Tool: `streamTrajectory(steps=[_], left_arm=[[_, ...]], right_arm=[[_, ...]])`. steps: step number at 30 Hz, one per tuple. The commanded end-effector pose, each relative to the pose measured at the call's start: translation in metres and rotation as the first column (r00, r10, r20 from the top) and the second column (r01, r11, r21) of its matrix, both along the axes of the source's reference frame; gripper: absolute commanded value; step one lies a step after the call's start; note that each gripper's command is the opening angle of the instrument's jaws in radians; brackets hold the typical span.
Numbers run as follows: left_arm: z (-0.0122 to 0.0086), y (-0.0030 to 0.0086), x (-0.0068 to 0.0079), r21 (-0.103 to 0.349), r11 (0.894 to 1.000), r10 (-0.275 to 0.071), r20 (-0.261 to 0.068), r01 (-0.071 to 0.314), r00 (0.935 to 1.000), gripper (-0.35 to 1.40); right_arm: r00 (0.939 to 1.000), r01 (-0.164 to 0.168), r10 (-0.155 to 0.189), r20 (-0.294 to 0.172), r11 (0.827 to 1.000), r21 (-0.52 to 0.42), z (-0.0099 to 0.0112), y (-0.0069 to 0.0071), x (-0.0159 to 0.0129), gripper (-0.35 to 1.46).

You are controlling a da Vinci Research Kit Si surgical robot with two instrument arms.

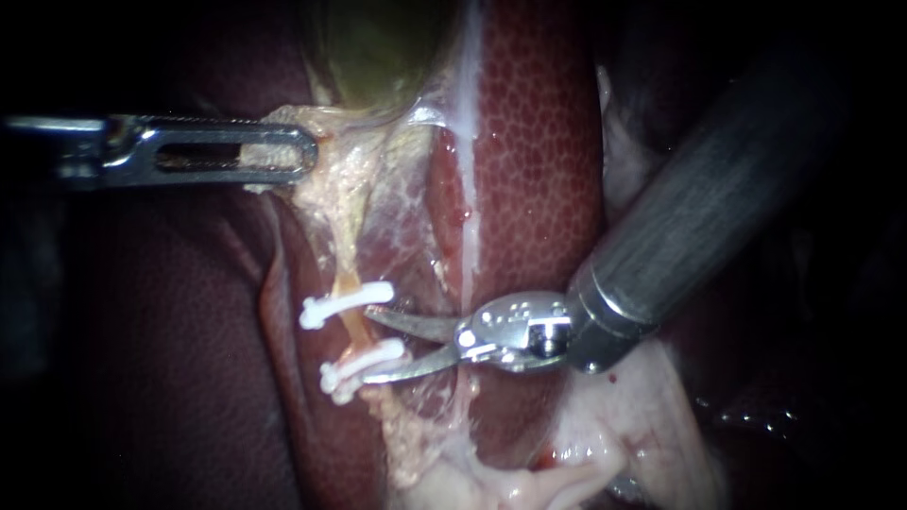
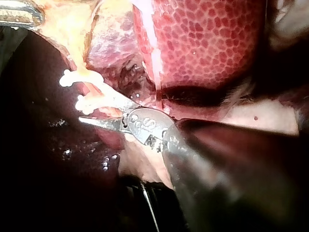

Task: Go to the cutting position left tube

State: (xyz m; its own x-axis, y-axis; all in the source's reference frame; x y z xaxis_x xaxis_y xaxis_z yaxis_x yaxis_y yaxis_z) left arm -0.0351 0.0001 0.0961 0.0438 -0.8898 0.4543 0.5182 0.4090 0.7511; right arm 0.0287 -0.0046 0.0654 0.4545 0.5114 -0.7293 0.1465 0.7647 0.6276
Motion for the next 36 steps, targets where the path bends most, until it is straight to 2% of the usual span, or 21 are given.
streamTrajectory(steps=[1, 7, 19, 21, 26, 36], left_arm=[[0.0, 0.0, 0.0, 0.0, 1.0, 0.0, 0.0, 0.0, 1.0, -0.35], [-0.0001, -0.0001, -0.0001, 0.0, 1.0, -0.001, -0.001, 0.001, 1.0, -0.35], [-0.0002, -0.0001, -0.0001, -0.001, 1.0, -0.004, -0.003, 0.004, 1.0, -0.35], [-0.0002, -0.0001, -0.0001, -0.001, 1.0, -0.004, -0.003, 0.004, 1.0, -0.35], [-0.0002, -0.0001, -0.0001, -0.001, 1.0, -0.004, -0.003, 0.004, 1.0, -0.35], [-0.0002, -0.0001, -0.0002, -0.001, 1.0, -0.004, -0.003, 0.004, 1.0, -0.35]], right_arm=[[1.0, 0.002, -0.002, -0.001, 1.0, 0.001, 0.0, 0.0, 0.0001, 1.43], [0.9999, 0.012, -0.012, -0.006, 1.0, 0.014, 0.0003, 0.0001, 0.0004, 1.43], [0.9999, 0.011, -0.011, -0.002, 1.0, 0.029, 0.0015, 0.0001, 0.001, 1.43], [0.9997, 0.023, -0.022, -0.009, 0.999, 0.036, 0.0013, 0.0001, 0.0011, 1.43], [0.9963, 0.077, -0.075, -0.043, 0.995, 0.057, 0.0003, -0.0002, 0.0016, 1.37], [0.9885, 0.133, -0.125, -0.085, 0.987, 0.094, -0.0004, -0.0004, 0.0037, 1.28]])
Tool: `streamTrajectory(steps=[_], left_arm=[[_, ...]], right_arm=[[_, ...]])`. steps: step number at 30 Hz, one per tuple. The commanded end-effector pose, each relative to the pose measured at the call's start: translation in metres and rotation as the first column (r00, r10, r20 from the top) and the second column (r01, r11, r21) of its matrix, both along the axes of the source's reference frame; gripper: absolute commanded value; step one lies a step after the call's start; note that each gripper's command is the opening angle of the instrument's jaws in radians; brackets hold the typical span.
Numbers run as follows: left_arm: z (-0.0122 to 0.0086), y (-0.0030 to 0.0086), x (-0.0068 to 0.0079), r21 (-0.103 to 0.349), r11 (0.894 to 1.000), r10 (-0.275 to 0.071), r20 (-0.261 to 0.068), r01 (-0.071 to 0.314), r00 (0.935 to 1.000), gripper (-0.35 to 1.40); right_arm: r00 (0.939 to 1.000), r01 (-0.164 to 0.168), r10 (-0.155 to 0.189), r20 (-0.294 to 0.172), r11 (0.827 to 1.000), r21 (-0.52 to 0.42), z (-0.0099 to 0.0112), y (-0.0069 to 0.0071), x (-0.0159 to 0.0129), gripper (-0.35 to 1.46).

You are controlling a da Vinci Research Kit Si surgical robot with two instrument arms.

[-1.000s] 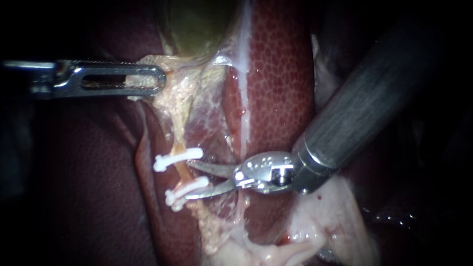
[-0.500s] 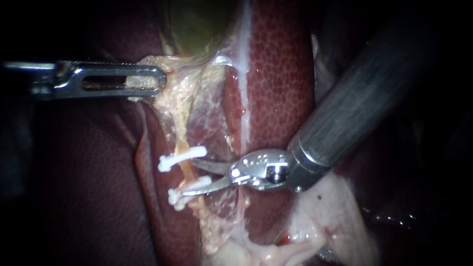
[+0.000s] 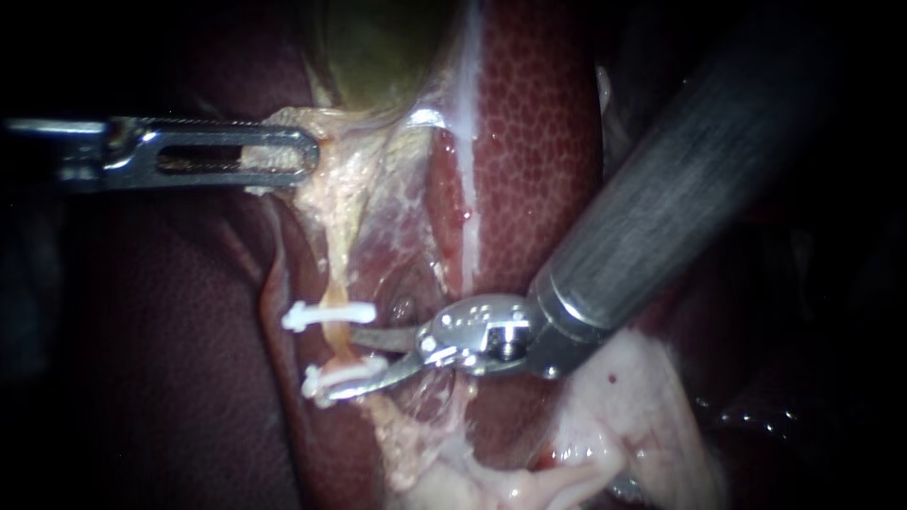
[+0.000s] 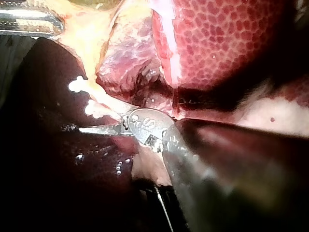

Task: Go to the cutting position left tube

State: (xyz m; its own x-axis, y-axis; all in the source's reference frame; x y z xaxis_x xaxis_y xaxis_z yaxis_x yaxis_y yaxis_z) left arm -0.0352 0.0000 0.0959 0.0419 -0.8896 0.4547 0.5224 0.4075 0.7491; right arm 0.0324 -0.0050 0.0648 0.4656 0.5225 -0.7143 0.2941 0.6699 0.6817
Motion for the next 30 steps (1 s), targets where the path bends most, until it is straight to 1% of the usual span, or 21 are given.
streamTrajectory(steps=[1, 3, 14, 18, 21, 27, 30], left_arm=[[0.0, 0.0, -0.0001, 0.0, 1.0, 0.0, 0.0, 0.0, 1.0, -0.35], [0.0, 0.0, -0.0001, 0.001, 1.0, 0.001, 0.002, -0.001, 1.0, -0.35], [0.0001, 0.0, -0.0004, 0.001, 1.0, 0.002, 0.003, -0.002, 1.0, -0.35], [0.0001, -0.0001, -0.0004, 0.001, 1.0, 0.002, 0.002, -0.002, 1.0, -0.35], [0.0001, -0.0001, -0.0005, 0.0, 1.0, 0.002, 0.002, -0.002, 1.0, -0.35], [0.0002, -0.0001, -0.0006, 0.001, 1.0, 0.003, 0.004, -0.003, 1.0, -0.35], [0.0002, -0.0001, -0.0006, 0.001, 1.0, 0.003, 0.004, -0.003, 1.0, -0.35]], right_arm=[[1.0, -0.005, 0.005, -0.002, 1.0, -0.002, 0.0001, -0.0001, 0.0003, 1.28], [1.0, -0.007, 0.007, 0.001, 1.0, 0.003, 0.0002, 0.0, 0.0007, 1.28], [0.9991, -0.043, 0.043, 0.005, 0.998, 0.039, 0.0009, 0.0003, 0.0028, 1.27], [0.9981, -0.06, 0.059, 0.015, 0.997, 0.051, 0.0011, 0.0005, 0.0034, 1.27], [0.9979, -0.062, 0.061, 0.019, 0.997, 0.056, 0.0012, 0.0005, 0.0037, 1.27], [0.996, -0.083, 0.08, 0.039, 0.994, 0.068, 0.0015, 0.0006, 0.0041, 1.25], [0.9957, -0.085, 0.082, 0.043, 0.994, 0.073, 0.0016, 0.0006, 0.0042, 1.25]])
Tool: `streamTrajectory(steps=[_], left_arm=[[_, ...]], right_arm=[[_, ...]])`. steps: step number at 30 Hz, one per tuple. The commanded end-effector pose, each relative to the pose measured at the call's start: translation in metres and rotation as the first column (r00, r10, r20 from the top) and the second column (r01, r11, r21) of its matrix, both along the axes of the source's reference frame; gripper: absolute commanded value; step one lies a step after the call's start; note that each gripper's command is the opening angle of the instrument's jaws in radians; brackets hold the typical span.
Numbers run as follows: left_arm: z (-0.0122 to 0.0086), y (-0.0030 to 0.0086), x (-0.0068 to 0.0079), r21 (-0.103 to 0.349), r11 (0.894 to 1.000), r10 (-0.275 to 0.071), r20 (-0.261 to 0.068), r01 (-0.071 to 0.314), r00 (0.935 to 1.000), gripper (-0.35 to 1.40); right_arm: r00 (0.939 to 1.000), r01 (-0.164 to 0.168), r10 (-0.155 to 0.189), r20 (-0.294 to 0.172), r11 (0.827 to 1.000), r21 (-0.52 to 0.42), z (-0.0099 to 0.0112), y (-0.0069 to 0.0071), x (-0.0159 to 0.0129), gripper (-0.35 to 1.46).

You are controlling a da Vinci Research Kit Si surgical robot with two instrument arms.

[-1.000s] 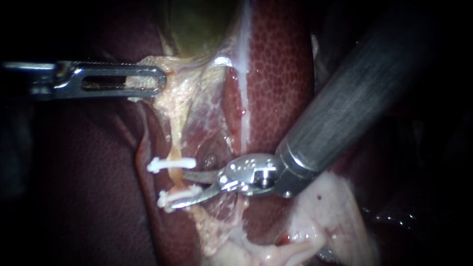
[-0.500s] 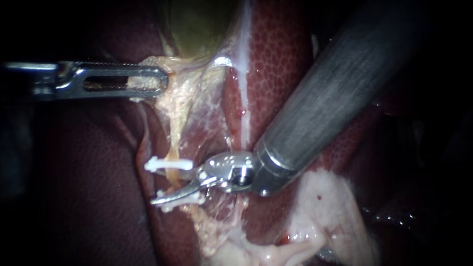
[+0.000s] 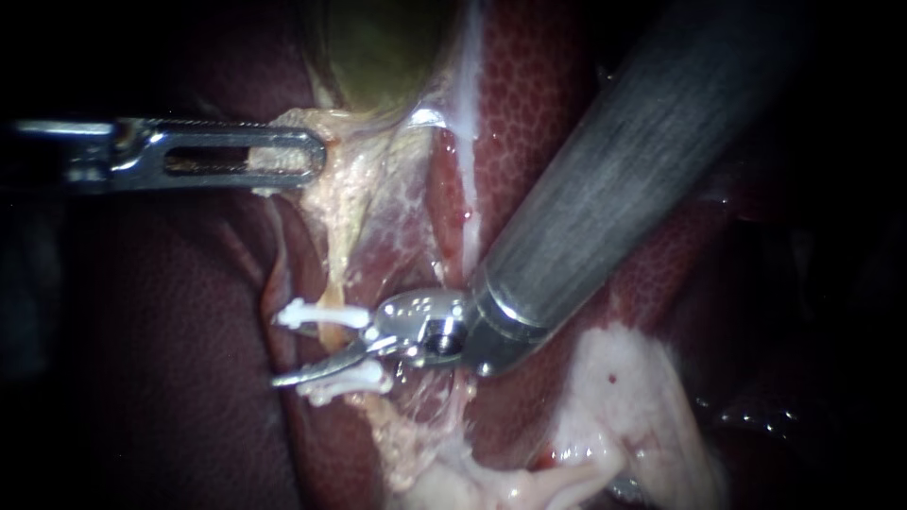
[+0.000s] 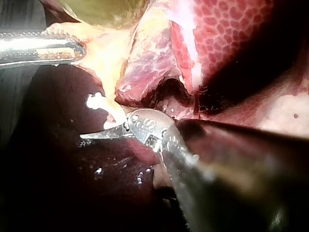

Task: Go to the cutting position left tube

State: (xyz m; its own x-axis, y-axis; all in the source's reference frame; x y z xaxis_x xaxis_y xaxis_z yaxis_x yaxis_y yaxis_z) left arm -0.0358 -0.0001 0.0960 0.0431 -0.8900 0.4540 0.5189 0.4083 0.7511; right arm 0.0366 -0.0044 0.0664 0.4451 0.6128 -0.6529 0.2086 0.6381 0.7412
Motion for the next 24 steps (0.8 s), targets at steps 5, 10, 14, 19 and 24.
streamTrajectory(steps=[5, 10, 14, 19, 24], left_arm=[[0.0, 0.0, 0.0, 0.0, 1.0, 0.0, 0.001, 0.0, 1.0, -0.35], [0.0, 0.0, -0.0001, 0.0, 1.0, 0.0, 0.0, 0.0, 1.0, -0.35], [0.0, 0.0, -0.0001, 0.0, 1.0, 0.0, 0.0, 0.0, 1.0, -0.35], [0.0, 0.0, -0.0001, 0.0, 1.0, 0.0, 0.0, 0.0, 1.0, -0.35], [0.0, 0.0, -0.0001, 0.0, 1.0, 0.0, 0.0, 0.0, 1.0, -0.35]], right_arm=[[1.0, -0.001, 0.001, -0.001, 1.0, 0.006, 0.0, 0.0, 0.0002, 1.25], [1.0, -0.001, 0.001, -0.001, 1.0, 0.005, 0.0, 0.0, 0.0002, 1.25], [1.0, -0.001, 0.001, -0.001, 1.0, 0.005, 0.0001, 0.0, 0.0002, 1.25], [1.0, -0.001, 0.001, -0.001, 1.0, 0.004, 0.0003, -0.0001, 0.0002, 1.25], [1.0, -0.001, 0.001, -0.001, 1.0, 0.004, 0.0004, -0.0001, 0.0, 1.25]])
